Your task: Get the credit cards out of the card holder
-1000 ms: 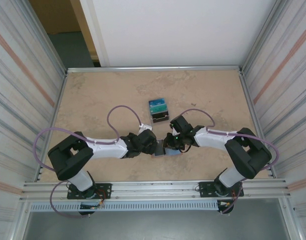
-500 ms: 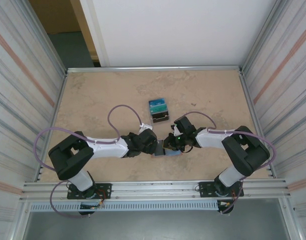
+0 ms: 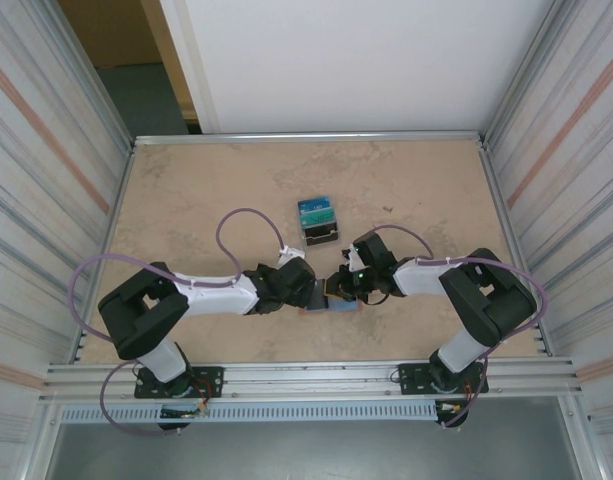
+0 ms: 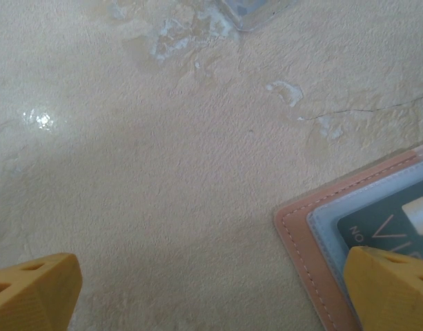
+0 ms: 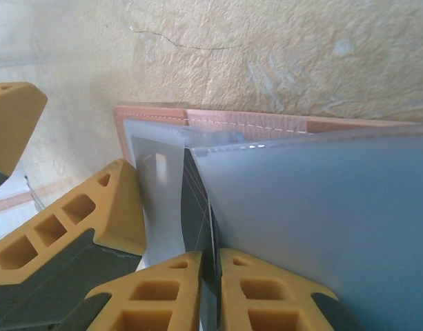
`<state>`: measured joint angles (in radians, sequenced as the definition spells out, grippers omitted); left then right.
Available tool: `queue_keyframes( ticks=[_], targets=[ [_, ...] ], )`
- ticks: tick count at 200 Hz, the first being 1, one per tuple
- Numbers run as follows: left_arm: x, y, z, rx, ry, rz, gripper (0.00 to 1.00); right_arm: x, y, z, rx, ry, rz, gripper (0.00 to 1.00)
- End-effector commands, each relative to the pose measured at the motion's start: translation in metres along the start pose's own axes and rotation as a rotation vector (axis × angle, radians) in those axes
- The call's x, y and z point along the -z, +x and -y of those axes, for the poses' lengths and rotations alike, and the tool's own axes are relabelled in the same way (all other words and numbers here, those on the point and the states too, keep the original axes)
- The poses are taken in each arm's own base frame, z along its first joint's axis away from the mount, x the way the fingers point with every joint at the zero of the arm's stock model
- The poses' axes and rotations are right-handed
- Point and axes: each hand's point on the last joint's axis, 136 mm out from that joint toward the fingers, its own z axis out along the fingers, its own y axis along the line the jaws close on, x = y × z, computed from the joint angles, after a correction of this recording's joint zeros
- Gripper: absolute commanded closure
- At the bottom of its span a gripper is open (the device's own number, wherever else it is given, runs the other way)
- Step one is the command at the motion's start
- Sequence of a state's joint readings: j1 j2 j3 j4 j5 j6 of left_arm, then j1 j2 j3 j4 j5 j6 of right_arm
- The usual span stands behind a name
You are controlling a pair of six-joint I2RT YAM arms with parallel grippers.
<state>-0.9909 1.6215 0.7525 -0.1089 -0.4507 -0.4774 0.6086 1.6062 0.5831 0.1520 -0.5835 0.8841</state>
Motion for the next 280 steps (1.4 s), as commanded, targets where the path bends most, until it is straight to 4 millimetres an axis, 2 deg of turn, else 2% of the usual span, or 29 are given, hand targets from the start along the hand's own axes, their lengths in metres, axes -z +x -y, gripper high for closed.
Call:
queue_keyframes(
  ticks=[1, 31, 68, 113, 203, 280],
  targets=[
    [-0.004, 0.018, 0.006, -0.032, 0.000, -0.066, 0.01, -0.006, 0.007, 0.001, -0.010, -0.018, -0.035, 0.91],
    [-0.003, 0.019, 0.004, -0.035, -0.010, -0.069, 0.01, -0.004, 0.006, 0.006, -0.014, 0.014, -0.027, 1.00],
    [-0.001, 0.018, -0.001, -0.038, -0.028, -0.062, 0.01, 0.006, 0.002, 0.021, 0.003, 0.143, 0.003, 1.00],
    [-0.001, 0.018, -0.003, -0.036, -0.033, -0.059, 0.01, 0.019, -0.001, 0.031, 0.022, 0.238, 0.031, 1.00],
    [0.000, 0.016, -0.006, -0.046, -0.046, -0.050, 0.01, 0.043, -0.007, 0.036, 0.071, 0.353, 0.086, 1.00],
    [0.002, 0.006, -0.002, -0.066, -0.039, -0.031, 0.01, 0.050, -0.008, 0.035, 0.085, 0.358, 0.113, 1.00]
  ],
)
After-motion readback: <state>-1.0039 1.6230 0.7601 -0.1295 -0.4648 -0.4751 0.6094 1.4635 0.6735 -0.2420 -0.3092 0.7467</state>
